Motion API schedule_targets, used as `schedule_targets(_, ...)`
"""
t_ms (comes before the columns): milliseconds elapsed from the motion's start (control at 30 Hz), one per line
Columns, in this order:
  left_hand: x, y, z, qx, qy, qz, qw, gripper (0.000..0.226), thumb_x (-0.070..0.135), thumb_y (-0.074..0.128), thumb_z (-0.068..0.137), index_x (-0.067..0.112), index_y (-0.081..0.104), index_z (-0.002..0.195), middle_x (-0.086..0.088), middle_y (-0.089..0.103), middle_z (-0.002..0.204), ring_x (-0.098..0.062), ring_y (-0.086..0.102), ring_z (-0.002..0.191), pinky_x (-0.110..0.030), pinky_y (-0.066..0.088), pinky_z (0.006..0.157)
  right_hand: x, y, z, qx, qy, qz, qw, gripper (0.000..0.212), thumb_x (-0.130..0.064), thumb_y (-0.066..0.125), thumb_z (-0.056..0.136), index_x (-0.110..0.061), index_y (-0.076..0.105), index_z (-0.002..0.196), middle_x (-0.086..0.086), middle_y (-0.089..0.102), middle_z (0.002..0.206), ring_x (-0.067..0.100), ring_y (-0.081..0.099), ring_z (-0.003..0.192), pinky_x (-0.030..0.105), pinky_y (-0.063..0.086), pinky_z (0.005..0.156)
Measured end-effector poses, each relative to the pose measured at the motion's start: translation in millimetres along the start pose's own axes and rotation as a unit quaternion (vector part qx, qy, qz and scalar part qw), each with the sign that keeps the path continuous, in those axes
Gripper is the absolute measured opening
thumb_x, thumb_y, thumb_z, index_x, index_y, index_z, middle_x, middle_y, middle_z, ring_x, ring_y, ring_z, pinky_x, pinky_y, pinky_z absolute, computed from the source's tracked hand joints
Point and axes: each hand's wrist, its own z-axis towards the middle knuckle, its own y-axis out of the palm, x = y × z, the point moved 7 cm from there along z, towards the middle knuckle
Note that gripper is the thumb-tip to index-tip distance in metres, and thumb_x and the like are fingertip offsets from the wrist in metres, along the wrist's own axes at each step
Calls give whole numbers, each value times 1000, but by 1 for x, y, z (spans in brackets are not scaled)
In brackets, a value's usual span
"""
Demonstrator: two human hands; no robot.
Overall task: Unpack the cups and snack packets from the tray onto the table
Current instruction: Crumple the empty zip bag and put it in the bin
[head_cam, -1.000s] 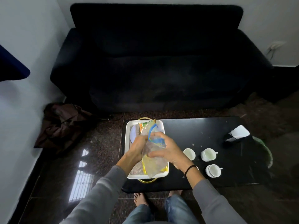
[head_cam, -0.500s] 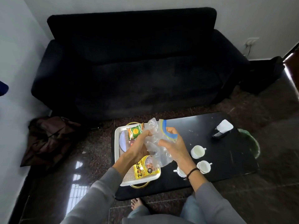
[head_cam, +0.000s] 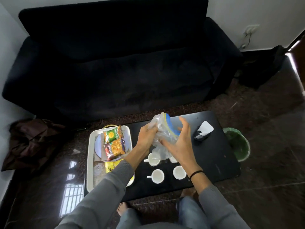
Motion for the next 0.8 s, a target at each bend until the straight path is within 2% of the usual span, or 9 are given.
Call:
schedule_targets(67,3,28,10,28,-3,14,999,19,16,56,91,12,74,86,-12,77,90,-22,71,83,-43,59,81,6,-21,9,1,-55,-19,998,98,-33,85,78,-27,24,155,-2,21,162,16,28,149,30,31,117)
schedule_targets(200,9,89,29,44,-23,16,999,19,19,56,92,17,75,90,-10,78,94,-28,76,90,-46,62,84,33,-56,29,-47,-65,-18,997,96,-42,80,82,-47,17,155,-12,11,168,15,23,150,28,32,113)
schedule_targets(300,14,136,42,19,-32,28,999,23,28,57,82,20,77,90,-7,79,90,-27,76,86,-48,62,84,57,-85,47,-56,-59,-10,997,98,-45,82,81,-64,12,147,-14,13,168,7,20,152,11,23,108)
schedule_targets(433,22,187,52,-7,-38,57,998,23,27,57,73,16,75,82,-3,76,83,-21,72,79,-42,59,79,84,-119,70,-44,-43,-19,998,96,-43,85,79,-54,19,148,-12,18,167,3,23,150,2,25,101)
schedule_targets(500,25,211,59,-17,-35,79,996,20,22,55,73,11,71,78,-3,71,79,-19,67,75,-38,55,70,101,-136,81,-22,-35,-7,999,95,-39,87,77,-54,25,147,-12,22,166,4,26,149,9,29,105)
schedule_targets(567,25,231,63,-21,-36,100,994,12,19,55,76,15,64,68,-2,66,75,-18,62,71,-31,49,61,120,-152,89,2,-7,19,1000,91,-33,89,75,-49,35,147,-12,31,163,5,34,146,17,35,106)
schedule_targets(667,28,264,67,-39,-38,143,988,16,19,56,80,14,60,66,0,61,70,-15,57,64,-18,43,46,145,-179,94,56,35,53,996,81,-29,91,70,-26,55,142,-7,52,148,1,49,132,14,43,102)
schedule_targets(733,28,286,69,-66,-32,157,985,17,25,59,80,12,65,69,1,61,68,-15,58,63,-22,47,53,159,-197,94,98,44,54,993,67,-19,91,70,-20,65,131,-8,61,132,-13,53,117,5,41,95)
schedule_targets(800,23,313,72,-108,-31,162,980,18,31,62,82,17,68,72,5,62,68,-13,60,66,-27,51,60,179,-218,94,138,72,67,986,53,-11,87,72,-22,70,122,-11,66,123,-16,56,109,6,44,93)
